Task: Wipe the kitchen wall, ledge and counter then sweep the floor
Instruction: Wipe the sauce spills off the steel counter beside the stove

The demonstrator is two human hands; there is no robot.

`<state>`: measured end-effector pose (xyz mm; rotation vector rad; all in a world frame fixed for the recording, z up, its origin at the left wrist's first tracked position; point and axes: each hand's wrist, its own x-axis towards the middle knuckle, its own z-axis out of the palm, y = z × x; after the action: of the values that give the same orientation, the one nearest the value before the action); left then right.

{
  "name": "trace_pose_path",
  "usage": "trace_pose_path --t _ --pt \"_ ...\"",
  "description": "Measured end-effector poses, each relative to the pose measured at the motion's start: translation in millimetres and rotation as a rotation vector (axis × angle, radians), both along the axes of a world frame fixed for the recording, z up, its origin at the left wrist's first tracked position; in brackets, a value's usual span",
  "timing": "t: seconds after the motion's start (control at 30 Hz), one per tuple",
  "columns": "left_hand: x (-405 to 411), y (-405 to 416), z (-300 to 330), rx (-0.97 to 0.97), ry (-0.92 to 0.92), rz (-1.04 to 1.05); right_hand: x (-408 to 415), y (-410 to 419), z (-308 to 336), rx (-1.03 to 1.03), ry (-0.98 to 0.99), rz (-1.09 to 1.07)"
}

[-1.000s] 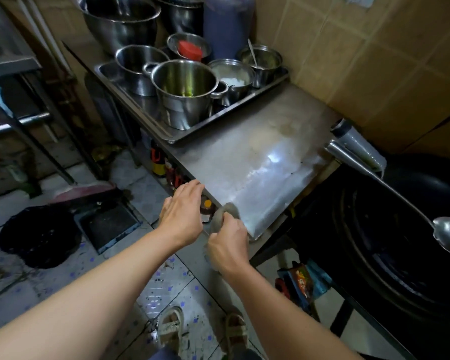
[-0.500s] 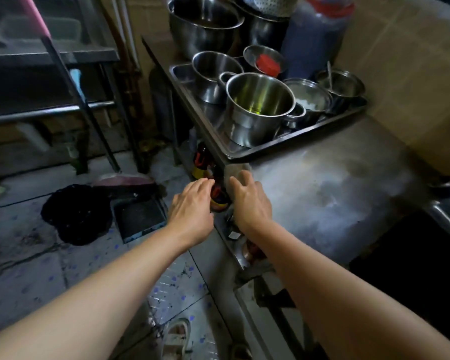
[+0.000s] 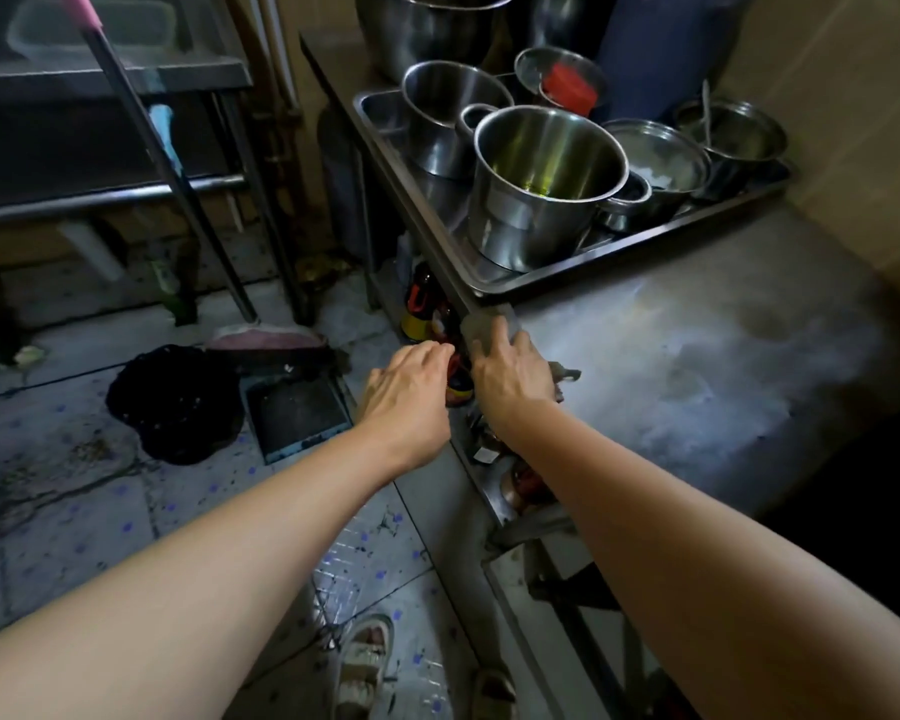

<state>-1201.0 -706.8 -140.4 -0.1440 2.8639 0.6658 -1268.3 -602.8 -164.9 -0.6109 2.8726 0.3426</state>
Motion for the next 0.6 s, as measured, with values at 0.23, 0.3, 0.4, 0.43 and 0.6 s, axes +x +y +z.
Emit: trace_pose_path --t 0.23,0.3,0.4,0.43,0.6 --pt "21.0 27.3 1.0 -0.016 -0.033 -0.027 35.9 29.5 2.6 -0.1 -0.04 -0.103" --pt "28.5 37.0 0.9 -0.006 -0.037 -0.022 52.8 42.4 3.1 -0.077 -0.053 -0.107" --pt "38.8 51.3 0.1 -0.001 -0.043 -0.03 76.2 63.9 -5.2 -0.039 -0.104 -0.117" --pt "41.5 55.5 -0.4 -0.005 -0.045 -0.035 82.6 69.6 -6.9 -0.036 -0.109 -0.13" --pt "57.3 79.8 0.7 -0.025 -0.058 -0.043 116.1 94.9 -9.6 -0.01 -0.105 -0.153"
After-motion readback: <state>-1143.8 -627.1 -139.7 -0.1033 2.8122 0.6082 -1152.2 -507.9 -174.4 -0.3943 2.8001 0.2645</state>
